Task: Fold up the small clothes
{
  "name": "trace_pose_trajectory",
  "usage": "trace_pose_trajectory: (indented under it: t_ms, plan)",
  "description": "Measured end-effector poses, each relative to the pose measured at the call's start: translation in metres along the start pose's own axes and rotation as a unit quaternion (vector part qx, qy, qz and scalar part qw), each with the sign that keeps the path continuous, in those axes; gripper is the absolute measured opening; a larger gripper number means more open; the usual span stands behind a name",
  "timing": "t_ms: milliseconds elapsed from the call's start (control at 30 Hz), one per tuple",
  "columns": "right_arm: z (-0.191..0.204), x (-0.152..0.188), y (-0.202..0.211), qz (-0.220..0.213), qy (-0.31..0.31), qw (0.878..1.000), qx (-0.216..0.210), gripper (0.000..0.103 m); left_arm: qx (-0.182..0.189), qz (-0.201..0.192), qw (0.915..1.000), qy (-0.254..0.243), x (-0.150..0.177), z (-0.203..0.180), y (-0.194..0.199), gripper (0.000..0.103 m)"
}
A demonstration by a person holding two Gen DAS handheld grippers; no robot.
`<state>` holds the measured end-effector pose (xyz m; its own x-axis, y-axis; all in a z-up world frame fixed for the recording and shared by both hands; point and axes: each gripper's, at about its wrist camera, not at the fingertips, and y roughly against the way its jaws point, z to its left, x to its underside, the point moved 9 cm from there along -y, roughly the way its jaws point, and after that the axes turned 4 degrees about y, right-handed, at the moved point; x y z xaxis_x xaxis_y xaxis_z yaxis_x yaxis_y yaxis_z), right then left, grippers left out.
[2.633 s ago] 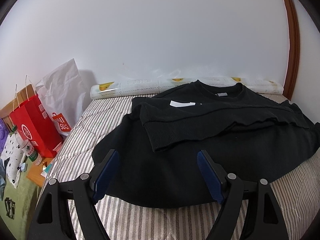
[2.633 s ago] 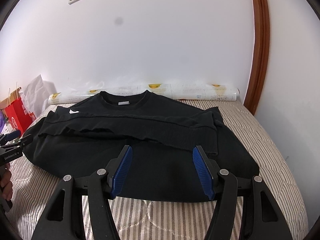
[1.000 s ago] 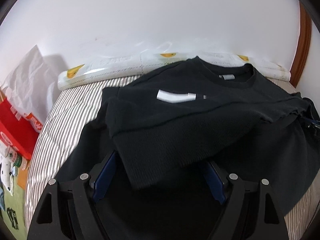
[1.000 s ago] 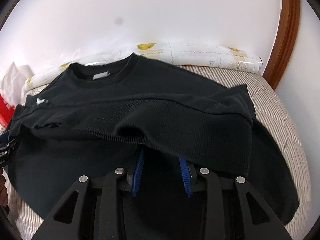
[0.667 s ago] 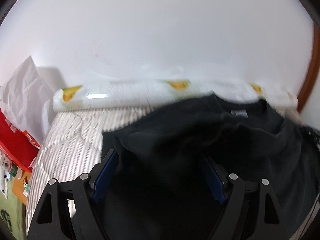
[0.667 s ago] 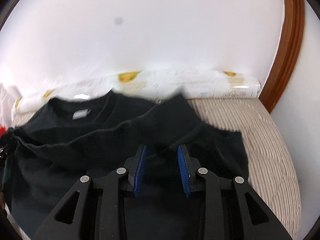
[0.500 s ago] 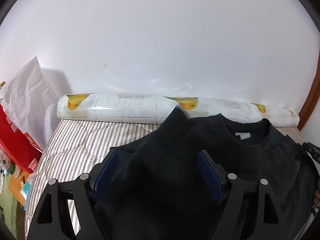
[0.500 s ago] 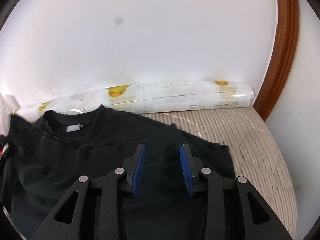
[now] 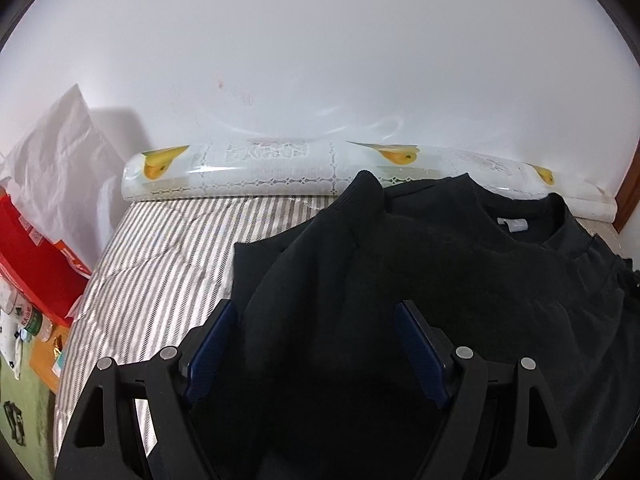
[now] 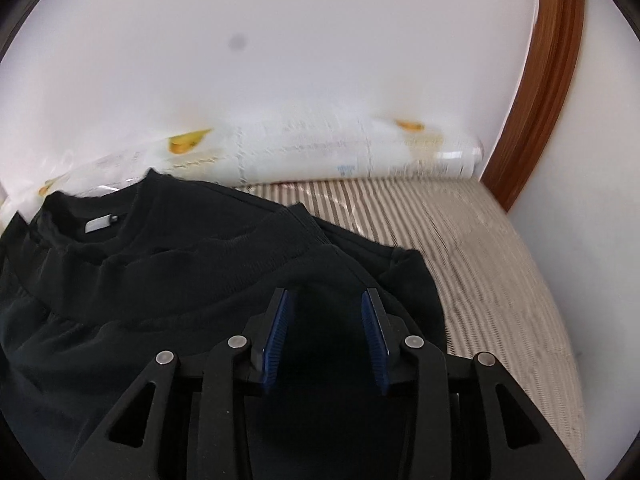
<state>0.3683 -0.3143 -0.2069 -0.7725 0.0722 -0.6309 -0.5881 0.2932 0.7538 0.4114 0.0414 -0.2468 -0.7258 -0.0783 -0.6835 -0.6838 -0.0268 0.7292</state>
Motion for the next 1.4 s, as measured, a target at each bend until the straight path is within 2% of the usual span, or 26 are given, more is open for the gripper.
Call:
trace_pose_trajectory:
  t_ms: [100, 200, 400, 467, 600, 767, 967, 1200, 1400]
  plan:
    - [0.008, 0.006, 0.020, -0.011, 0.009, 1.000, -0.005, 0.040, 0.004, -0.001, 1.0000, 0.006, 0.012, 0.010, 0.017, 0.080]
    - [0.006, 0.019, 0.041, -0.017, 0.009, 1.000, -0.009, 0.046, 0.001, -0.004, 1.0000, 0.009, 0.026, 0.023, 0.037, 0.080]
    - [-0.029, 0.062, 0.079, -0.021, 0.016, 0.999, 0.019, 0.057, -0.009, -0.004, 0.9995, 0.029, 0.066, 0.065, 0.078, 0.080]
    - [-0.042, 0.076, 0.091, -0.020, 0.012, 0.999, 0.025, 0.058, -0.009, -0.003, 0.9994, 0.032, 0.076, 0.075, 0.083, 0.079]
    - [-0.063, 0.106, 0.102, -0.007, -0.003, 1.000, 0.025, 0.059, 0.019, 0.009, 0.9992, 0.033, 0.104, 0.078, 0.092, 0.080]
    - [-0.072, 0.136, 0.105, 0.008, -0.008, 1.000, 0.014, 0.060, 0.028, 0.028, 0.9984, 0.041, 0.128, 0.076, 0.084, 0.080]
    - [-0.070, 0.151, 0.098, 0.015, -0.020, 1.000, -0.002, 0.061, 0.040, 0.034, 0.9975, 0.048, 0.128, 0.072, 0.073, 0.081]
    - [-0.073, 0.143, 0.083, 0.008, -0.057, 0.998, -0.036, 0.065, 0.064, 0.036, 0.9954, 0.063, 0.116, 0.065, 0.054, 0.082]
    - [-0.072, 0.131, 0.079, -0.004, -0.083, 0.994, -0.076, 0.065, 0.060, 0.028, 0.9967, 0.047, 0.108, 0.055, 0.046, 0.077]
